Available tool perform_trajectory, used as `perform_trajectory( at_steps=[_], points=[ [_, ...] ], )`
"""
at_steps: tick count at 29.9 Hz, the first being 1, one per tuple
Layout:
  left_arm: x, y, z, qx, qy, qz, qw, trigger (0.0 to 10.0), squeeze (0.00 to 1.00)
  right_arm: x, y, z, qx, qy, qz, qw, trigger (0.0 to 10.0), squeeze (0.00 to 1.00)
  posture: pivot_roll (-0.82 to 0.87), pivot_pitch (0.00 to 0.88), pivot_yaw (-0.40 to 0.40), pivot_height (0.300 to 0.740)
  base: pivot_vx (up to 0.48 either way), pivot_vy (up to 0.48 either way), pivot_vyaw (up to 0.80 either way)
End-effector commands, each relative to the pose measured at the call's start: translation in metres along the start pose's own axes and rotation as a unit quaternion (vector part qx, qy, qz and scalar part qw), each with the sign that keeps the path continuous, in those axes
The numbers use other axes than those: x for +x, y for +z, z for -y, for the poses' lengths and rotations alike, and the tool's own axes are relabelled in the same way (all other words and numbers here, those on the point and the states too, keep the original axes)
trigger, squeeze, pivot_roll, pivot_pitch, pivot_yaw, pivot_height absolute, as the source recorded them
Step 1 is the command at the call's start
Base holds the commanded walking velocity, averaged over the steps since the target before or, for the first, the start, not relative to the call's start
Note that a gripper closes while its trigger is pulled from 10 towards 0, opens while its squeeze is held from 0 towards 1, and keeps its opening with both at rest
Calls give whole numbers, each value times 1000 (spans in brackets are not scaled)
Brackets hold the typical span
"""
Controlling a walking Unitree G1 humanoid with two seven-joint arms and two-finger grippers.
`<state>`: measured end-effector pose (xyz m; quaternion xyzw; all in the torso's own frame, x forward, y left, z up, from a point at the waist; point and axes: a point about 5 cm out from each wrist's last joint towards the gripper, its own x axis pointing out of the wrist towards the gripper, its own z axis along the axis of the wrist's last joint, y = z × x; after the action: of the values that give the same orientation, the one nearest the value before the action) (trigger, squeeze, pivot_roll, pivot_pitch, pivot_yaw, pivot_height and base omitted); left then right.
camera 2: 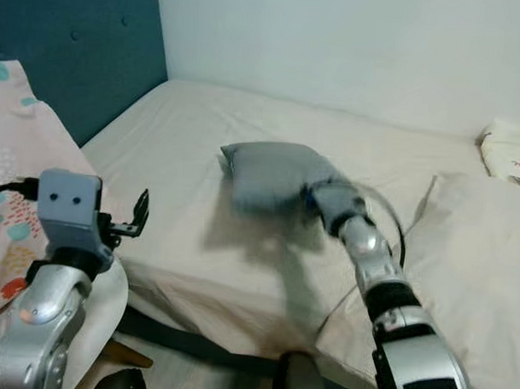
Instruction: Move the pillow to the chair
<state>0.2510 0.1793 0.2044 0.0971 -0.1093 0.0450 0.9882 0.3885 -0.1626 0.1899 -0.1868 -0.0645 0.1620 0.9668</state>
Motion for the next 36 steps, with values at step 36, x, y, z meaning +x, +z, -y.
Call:
perform_trajectory(
  at_steps=[36],
  points=[
    [19, 1, 3, -15, 31, 20, 999, 10000, 0, -10, 90, -34, 257, 125, 158, 945, 0, 0, 18, 0, -131, 655, -80, 0, 0]
  ],
)
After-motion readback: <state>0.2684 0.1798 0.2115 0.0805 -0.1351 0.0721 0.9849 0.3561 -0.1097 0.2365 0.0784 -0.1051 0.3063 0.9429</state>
